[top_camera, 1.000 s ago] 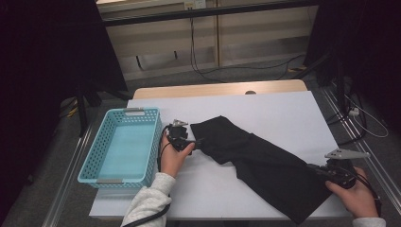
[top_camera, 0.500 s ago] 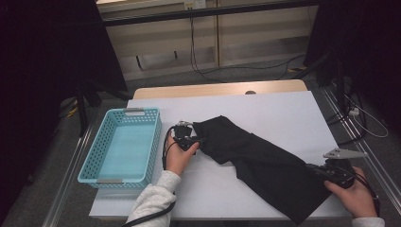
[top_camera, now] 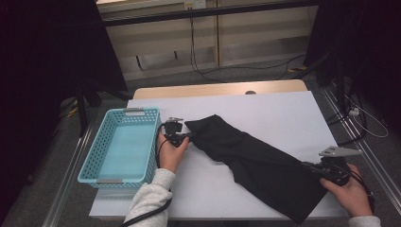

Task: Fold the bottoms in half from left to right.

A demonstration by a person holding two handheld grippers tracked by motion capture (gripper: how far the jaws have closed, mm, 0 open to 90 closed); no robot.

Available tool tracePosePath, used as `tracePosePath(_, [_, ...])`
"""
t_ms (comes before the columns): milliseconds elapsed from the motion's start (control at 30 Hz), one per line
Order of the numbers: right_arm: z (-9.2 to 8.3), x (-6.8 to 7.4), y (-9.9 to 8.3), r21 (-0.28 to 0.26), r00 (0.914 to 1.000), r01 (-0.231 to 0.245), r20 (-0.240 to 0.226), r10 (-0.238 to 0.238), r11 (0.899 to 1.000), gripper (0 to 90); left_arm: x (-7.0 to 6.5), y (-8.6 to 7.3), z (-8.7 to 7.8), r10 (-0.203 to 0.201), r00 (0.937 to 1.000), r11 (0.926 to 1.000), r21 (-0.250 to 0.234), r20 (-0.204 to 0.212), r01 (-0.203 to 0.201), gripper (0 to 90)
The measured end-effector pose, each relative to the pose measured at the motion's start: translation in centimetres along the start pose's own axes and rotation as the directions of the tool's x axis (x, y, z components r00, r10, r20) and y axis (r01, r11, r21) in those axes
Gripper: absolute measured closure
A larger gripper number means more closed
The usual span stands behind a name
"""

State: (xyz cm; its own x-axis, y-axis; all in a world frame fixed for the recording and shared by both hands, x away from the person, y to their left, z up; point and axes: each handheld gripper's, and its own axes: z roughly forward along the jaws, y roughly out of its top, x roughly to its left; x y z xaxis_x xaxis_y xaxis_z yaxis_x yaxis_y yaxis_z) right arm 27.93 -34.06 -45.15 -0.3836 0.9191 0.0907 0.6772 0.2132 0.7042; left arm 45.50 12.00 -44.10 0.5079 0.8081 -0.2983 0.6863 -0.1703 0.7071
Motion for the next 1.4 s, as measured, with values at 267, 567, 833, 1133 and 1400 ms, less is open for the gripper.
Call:
tracePosePath(267, [1.2,0.0,1.4,0.022,0.9995,0.032,0.006,-0.032,0.999,88.3,0.3,-0.2,0.1,0.005,0.9999,1.0,-0.001,-0.01,-0.005,84.4])
tracePosePath(567, [0.5,-2.1,1.0,0.003,0.995,-0.029,0.096,0.028,1.0,78.8,-0.9,-0.8,0.7,0.041,0.9991,0.9991,0.006,0.007,-0.041,83.7])
tracePosePath(833, [-1.5,-2.2,0.9,-0.06,0.991,-0.046,0.123,0.053,0.997,75.2,0.0,-0.6,-0.2,0.024,0.9997,0.9997,0.002,-0.006,-0.024,84.9])
tracePosePath(1133, [-1.5,-1.8,-0.2,0.006,0.992,-0.003,0.126,0.002,1.0,79.6,0.3,-0.8,-0.2,0.031,0.9993,0.9994,-0.017,-0.019,-0.032,64.1])
tracePosePath(1400, [-1.4,-2.0,-0.4,0.036,0.9911,-0.01,0.133,0.005,0.999,90.0,0.2,-0.9,0.0,0.052,0.998,0.9983,-0.025,-0.036,-0.052,44.0])
